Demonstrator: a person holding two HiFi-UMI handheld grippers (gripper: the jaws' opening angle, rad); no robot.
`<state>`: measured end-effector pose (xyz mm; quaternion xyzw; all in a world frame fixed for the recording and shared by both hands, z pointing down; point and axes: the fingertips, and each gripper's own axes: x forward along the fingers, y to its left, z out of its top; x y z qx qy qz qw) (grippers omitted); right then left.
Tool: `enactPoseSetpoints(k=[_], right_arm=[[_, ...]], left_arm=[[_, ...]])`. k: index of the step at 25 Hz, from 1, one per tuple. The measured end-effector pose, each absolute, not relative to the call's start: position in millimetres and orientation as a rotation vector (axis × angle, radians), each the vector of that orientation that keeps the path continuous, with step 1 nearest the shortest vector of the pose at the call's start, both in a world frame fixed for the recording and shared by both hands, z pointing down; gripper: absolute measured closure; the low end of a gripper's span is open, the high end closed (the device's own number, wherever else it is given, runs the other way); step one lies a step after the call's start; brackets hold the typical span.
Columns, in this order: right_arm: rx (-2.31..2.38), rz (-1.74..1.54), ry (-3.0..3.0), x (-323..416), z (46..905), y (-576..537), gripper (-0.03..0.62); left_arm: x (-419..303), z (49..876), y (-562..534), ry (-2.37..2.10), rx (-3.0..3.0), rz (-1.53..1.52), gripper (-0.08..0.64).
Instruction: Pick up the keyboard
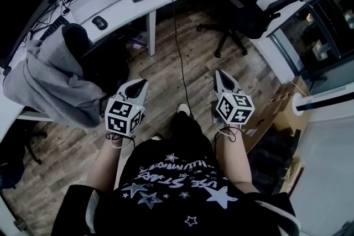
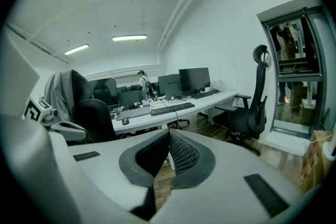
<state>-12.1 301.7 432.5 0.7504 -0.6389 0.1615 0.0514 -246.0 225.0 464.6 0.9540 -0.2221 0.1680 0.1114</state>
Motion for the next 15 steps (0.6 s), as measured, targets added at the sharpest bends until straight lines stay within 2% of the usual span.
enactPoseSetpoints(k=[5,6,7,8,11,15], right_arm=[[2.298,0.535,-1.98,17,434,280,0.586],[2.29,0.546,-2.003,22,435,272,0.587],[2.271,0.562,-2.034,28,438,264,0.543],[2.249,0.578,-2.063,35,440,255,0.467],[2.203,0.611,-2.107,69,445,226,0.378],[2.184,0.671,-2.157,117,444,176,0.325]], left_arm=[[-212,458,203,-0.623,2.808,0.443,0.521],[-203,459,197,-0.618,2.813,0.442,0.469],[-193,461,191,-0.614,2.818,0.444,0.36],[-183,464,184,-0.613,2.82,0.446,0.283],[-147,470,160,-0.626,2.809,0.461,0.221],[-107,467,114,-0.674,2.795,0.497,0.186]])
